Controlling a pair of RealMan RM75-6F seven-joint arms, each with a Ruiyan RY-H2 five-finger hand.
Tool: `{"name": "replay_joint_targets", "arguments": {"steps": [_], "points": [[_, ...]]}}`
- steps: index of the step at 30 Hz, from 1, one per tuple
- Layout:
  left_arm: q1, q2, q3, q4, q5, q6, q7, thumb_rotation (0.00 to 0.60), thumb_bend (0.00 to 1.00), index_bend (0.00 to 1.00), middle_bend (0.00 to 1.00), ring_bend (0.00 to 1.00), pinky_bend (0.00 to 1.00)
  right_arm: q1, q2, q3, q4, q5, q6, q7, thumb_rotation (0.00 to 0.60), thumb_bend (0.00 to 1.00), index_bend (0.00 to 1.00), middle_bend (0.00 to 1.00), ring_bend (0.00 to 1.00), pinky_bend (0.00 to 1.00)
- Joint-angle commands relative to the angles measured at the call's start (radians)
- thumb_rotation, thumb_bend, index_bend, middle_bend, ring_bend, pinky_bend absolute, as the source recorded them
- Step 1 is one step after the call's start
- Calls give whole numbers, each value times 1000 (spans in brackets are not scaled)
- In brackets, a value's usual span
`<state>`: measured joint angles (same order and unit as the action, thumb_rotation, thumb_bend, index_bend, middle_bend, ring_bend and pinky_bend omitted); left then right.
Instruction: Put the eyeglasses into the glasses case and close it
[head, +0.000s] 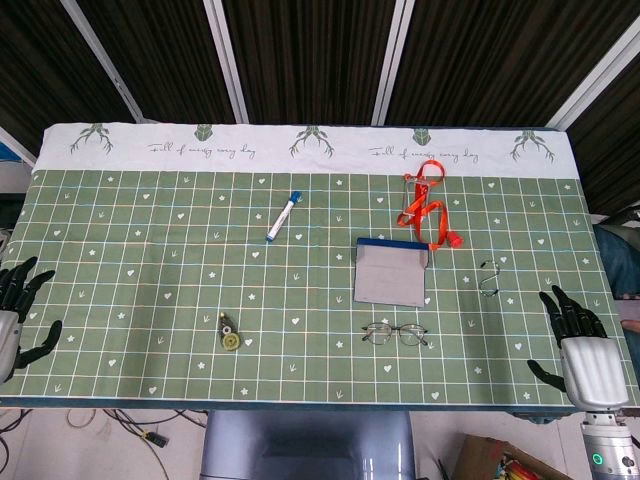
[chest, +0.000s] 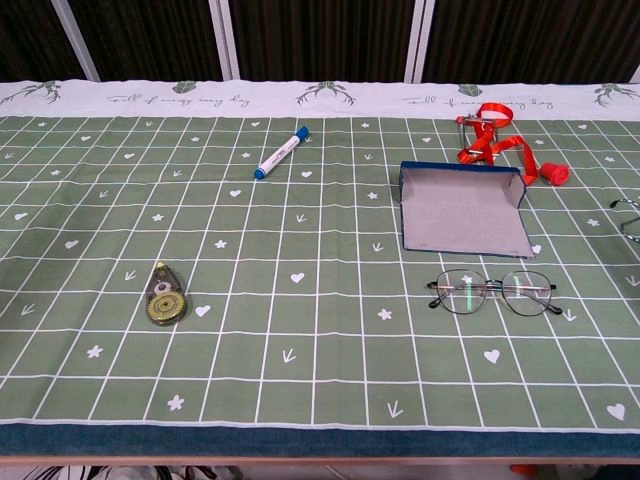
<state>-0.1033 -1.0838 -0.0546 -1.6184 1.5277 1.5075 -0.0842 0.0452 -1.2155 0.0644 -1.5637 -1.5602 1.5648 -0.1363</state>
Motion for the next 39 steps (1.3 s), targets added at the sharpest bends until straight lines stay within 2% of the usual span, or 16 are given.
{"name": "replay_joint_targets", "arguments": {"steps": [1, 10, 22, 27, 31, 34, 39], "points": [[0, 0, 0, 1, 2, 1, -4, 600, 385, 133, 0, 0, 0, -2, 6, -5, -11, -3, -2, 4, 600, 123, 84, 55, 148, 211], [2, -6, 4, -2, 4, 3, 21, 600, 385, 132, 0, 0, 0, 0, 12, -3, -16, 18, -20, 8, 600, 123, 84, 55, 150, 211], [7, -11, -2, -11, -16, 8, 44, 600, 385, 129, 0, 0, 0, 14, 20, 10, -14, 84, -88, 105, 600, 123, 84, 57, 153, 211], [6, -12, -2, -20, -19, 4, 44, 600, 385, 129, 0, 0, 0, 44, 74, -22, -59, 86, -206, 279, 600, 124, 99, 62, 151, 211], [7, -13, -3, -20, -28, 0, 40, 600, 385, 129, 0, 0, 0, 80, 123, -7, -105, 123, -294, 414, 600, 130, 129, 68, 149, 211], [5, -13, -6, -25, -35, -6, 36, 600, 385, 129, 0, 0, 0, 131, 167, 16, -122, 168, -387, 427, 600, 137, 154, 68, 148, 211], [5, -12, -7, -31, -43, -11, 39, 600, 385, 129, 0, 0, 0, 235, 189, 59, -150, 266, -541, 339, 600, 184, 224, 68, 148, 211]]}}
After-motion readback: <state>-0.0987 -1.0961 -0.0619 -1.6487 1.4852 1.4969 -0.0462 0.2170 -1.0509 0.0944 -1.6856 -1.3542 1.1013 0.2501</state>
